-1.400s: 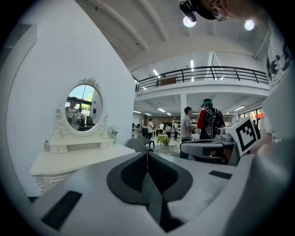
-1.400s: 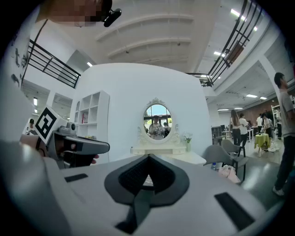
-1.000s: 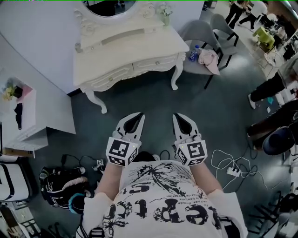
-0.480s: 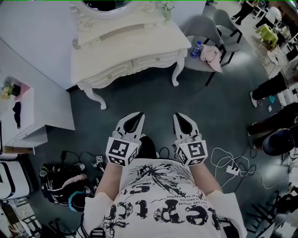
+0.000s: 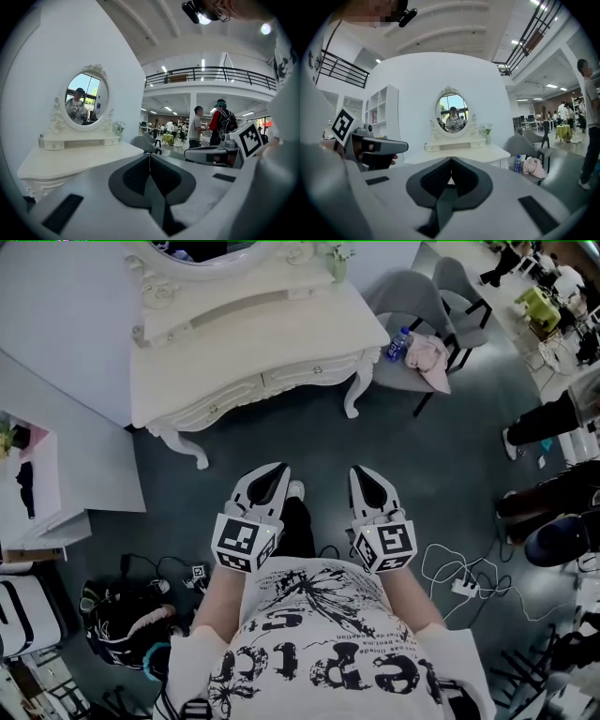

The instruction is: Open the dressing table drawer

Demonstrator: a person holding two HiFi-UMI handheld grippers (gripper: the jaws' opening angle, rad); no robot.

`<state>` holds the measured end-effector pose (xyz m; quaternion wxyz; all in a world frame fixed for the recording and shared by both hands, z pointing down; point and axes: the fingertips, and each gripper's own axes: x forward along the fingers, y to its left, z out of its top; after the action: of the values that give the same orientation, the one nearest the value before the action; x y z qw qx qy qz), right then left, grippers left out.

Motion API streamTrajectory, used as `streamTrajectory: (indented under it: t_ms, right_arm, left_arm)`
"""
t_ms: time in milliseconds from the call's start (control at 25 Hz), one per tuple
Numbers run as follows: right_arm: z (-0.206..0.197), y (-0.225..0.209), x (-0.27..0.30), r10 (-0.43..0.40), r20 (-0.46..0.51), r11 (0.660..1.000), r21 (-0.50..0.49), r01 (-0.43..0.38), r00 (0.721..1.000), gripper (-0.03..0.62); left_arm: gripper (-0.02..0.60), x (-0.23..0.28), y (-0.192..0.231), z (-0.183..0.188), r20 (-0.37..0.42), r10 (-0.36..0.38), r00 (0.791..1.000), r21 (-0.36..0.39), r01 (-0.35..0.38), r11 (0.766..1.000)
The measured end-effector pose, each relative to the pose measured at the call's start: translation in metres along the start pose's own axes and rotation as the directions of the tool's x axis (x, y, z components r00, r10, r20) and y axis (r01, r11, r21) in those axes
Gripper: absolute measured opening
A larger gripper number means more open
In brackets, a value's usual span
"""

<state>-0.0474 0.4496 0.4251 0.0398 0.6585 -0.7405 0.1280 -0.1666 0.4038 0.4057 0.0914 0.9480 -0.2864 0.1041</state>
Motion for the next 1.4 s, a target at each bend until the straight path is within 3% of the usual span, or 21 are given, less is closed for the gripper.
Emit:
streamTrajectory:
  t_ms: [600,840,1240,1400]
  right_arm:
    - [0.075,-0.059,0.224,-0.037,-0.041,0.996,-0.084,0.034,0.998,0.018]
    - [0.091,-0.083,0.288,-0.021,-0.056,0.997,-0.073,0.017,0.998,0.018]
    - [0.118,-0.159,0.402,0.072,-0.069,0.994,-0.072,-0.077,0.995,0.018]
    - [0.145,-0.187,0.452,0.158,-0.064,0.975,-0.145,-0.166,0.985,0.018]
  left_arm:
    - [0.020,0.157,0.175,0.082,0.019,-0.049,0.999,-0.001,0.049,0.999]
    - [0.020,0.201,0.220,0.095,0.002,-0.022,1.000,-0.019,0.022,1.000]
    - [0.020,0.284,0.285,0.109,-0.024,0.126,0.992,-0.040,-0.127,0.991]
    - [0.020,0.331,0.305,0.134,0.002,0.202,0.979,-0.056,-0.201,0.978]
